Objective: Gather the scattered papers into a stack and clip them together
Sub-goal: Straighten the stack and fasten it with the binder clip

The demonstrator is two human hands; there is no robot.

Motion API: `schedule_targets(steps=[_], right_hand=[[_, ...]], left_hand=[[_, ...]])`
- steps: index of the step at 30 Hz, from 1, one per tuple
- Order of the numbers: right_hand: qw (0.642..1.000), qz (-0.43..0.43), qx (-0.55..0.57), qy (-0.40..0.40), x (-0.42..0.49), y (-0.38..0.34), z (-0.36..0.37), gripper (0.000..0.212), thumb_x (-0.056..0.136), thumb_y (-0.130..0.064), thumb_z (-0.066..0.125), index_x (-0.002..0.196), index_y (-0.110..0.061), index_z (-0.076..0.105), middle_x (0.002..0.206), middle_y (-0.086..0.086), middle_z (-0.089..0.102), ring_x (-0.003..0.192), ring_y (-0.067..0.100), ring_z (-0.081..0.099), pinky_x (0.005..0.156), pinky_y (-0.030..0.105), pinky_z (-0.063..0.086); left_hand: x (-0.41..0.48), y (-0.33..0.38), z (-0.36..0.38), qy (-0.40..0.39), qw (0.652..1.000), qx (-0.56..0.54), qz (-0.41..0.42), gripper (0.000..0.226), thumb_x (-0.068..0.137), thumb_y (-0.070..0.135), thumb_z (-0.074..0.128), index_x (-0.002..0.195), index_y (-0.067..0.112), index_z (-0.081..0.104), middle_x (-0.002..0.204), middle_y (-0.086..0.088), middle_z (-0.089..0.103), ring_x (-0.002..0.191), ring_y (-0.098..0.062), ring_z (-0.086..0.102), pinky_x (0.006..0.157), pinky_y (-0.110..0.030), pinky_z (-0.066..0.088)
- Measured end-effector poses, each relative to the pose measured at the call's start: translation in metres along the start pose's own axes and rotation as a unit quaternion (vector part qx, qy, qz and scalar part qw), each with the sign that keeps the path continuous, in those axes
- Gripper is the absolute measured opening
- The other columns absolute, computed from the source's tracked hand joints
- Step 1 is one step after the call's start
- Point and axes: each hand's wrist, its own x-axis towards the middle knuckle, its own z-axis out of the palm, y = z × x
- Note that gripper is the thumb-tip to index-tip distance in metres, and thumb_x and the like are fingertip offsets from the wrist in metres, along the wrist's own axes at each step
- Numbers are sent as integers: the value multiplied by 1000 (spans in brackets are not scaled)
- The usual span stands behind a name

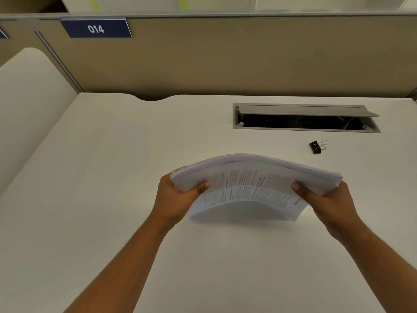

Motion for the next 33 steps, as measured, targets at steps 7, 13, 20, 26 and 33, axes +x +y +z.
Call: schedule_targets(steps=[7, 13, 20, 26, 33], right_hand=[[999, -13, -41, 15, 0, 1, -6, 20, 80, -3, 75, 84, -22, 69, 70, -22, 75, 69, -3, 71, 57, 10, 53], [1000, 9, -25, -8, -5, 4, -8, 31, 59, -44, 88, 85, -30, 77, 85, -14, 79, 88, 12, 74, 66, 17, 58], [999, 7, -18, -48, -8, 1, -5, 44, 53, -57, 87, 94, -49, 75, 96, -14, 78, 97, 11, 73, 72, 22, 60], [934, -153, -320, 34, 2, -55, -11, 103, 66, -44, 83, 152, -26, 29, 156, -5, 39, 139, 16, 44, 111, 35, 39], [852, -189, -439, -216, 7, -98, 22, 33, 87, -33, 70, 91, -62, 54, 73, -34, 63, 72, -5, 64, 56, 10, 46]], left_hand=[[-6, -9, 0, 18, 1000, 3, 14, 28, 83, 9, 79, 94, 35, 79, 97, 3, 80, 95, -16, 76, 81, -36, 63], [-6, -15, 4, 15, 1000, -10, -15, 29, 77, 13, 83, 101, 28, 76, 101, 3, 80, 98, -15, 75, 82, -34, 62], [-6, -12, 8, 3, 1000, 7, -31, 27, 81, 14, 79, 100, 32, 74, 99, 4, 80, 101, -20, 75, 81, -34, 63], [5, 54, -2, -54, 976, 192, 84, 9, 87, 29, 73, 91, 29, 81, 87, -3, 79, 87, -25, 74, 75, -44, 60], [4, 124, 18, -207, 867, 389, 232, 29, 95, 25, 54, 106, 31, 80, 79, 14, 73, 70, -10, 64, 61, -18, 50]])
